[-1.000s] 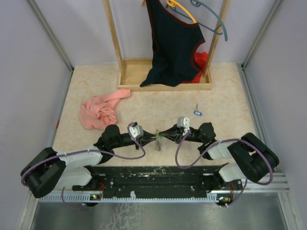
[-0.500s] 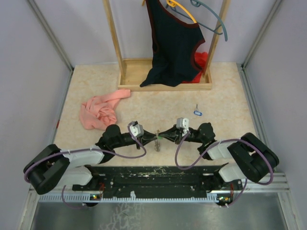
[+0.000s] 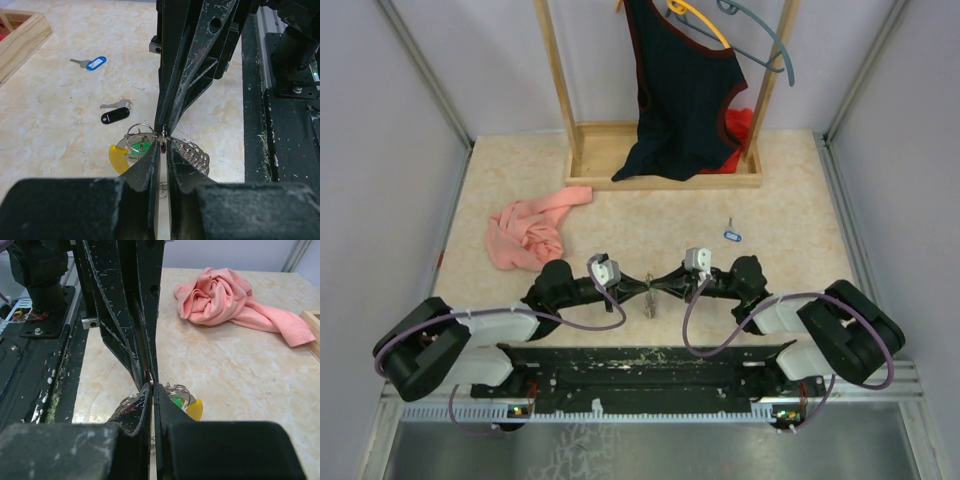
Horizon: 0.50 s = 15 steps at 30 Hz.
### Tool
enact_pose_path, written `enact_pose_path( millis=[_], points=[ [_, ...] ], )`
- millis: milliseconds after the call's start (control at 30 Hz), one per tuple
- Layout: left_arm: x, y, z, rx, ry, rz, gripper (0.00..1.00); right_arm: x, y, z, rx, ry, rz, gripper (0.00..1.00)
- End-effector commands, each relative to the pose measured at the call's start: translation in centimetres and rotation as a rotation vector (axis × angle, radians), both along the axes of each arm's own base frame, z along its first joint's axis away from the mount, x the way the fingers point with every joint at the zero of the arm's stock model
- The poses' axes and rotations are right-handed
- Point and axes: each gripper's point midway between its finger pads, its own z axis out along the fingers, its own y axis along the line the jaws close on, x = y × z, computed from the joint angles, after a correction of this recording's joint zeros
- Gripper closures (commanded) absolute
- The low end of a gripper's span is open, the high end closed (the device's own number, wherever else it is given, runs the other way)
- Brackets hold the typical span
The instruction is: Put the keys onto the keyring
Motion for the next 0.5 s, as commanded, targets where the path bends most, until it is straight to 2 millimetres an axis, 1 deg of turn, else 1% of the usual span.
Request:
enact_pose_path(
  millis=[0,67,133,233,367,467],
  points=[
    [-0.09,-0.33,0.89,-0.028,-0.015,-0.022,0.85,-0.13,0.35,1.47,0.032,-0.043,0.009,1.0],
    [-0.03,-0.2,0.79,-0.026,-0.016,-0.014,0.86,-0.17,0.33,1.51,0.036,-0.037,0.008,1.0],
    [0.0,-0.15,0.79,-0.025,-0.019,-0.011,0.88,-0.24,0.29,1.5,0.039,-0.035,0.008,1.0],
    [-0.06,-0.27,1.04,-0.03,-0.025,-0.02,0.99,-0.27,0.27,1.45,0.037,-0.031,0.008,1.0],
    [-0.04,-0.32,1.03,-0.02,-0.029,-0.025,0.99,-0.23,0.14,1.39,0.035,-0.018,-0.004,1.0],
    [0.34,-0.09,0.9,0.012,-0.037,-0.004,0.99,0.32,-0.15,1.31,0.025,0.028,-0.054,1.0]
  ],
)
